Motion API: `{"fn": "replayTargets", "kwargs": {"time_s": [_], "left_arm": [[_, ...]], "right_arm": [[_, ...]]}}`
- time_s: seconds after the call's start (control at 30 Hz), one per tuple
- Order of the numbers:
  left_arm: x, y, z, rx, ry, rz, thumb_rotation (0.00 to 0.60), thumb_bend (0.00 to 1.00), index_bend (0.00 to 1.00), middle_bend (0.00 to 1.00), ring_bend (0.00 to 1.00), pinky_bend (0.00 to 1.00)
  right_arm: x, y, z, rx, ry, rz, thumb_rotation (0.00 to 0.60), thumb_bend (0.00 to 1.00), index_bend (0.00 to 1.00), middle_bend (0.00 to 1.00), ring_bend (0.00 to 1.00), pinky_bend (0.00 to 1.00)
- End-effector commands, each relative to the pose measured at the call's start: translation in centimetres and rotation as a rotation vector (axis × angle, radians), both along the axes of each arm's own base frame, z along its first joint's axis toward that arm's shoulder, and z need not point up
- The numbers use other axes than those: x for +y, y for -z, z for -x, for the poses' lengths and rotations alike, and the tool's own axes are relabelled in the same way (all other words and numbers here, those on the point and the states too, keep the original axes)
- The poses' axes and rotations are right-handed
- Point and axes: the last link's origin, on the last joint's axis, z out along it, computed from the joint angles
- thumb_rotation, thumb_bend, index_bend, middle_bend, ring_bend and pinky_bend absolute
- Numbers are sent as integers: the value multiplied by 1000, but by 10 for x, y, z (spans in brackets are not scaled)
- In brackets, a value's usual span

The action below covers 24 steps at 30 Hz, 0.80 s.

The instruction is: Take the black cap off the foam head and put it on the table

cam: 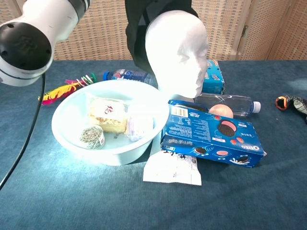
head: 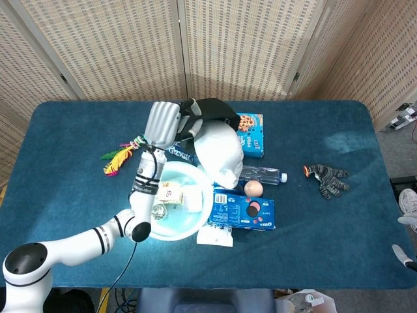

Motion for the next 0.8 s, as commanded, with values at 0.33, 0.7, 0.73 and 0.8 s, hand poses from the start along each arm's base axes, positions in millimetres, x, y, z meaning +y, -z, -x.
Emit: {"fn": "replayTargets", "kwargs": {"time_s": [0.33, 0.7, 0.73, 0.8], "left_arm": [[15, -51, 51, -20, -66, -123, 600, 358, 597, 1000, 1000, 1000], [-12, -71, 121, 113, -82, -148, 600, 358, 597, 1000, 1000, 1000], [-15, -72, 128, 135, -83, -151, 600, 358, 597, 1000, 1000, 1000], [-18, -73, 139, 160, -90, -150, 600, 358, 597, 1000, 1000, 1000]], "right_arm": [[-1, 0, -1, 0, -5, -2, 600, 239, 345, 315, 222, 303], [-5, 4, -3, -2, -22, -19, 600, 239, 345, 315, 223, 303], [-6, 4, -4, -2, -23, -21, 600, 240, 345, 315, 223, 303], [-7, 5, -4, -1, -23, -26, 600, 239, 345, 315, 223, 303]]}}
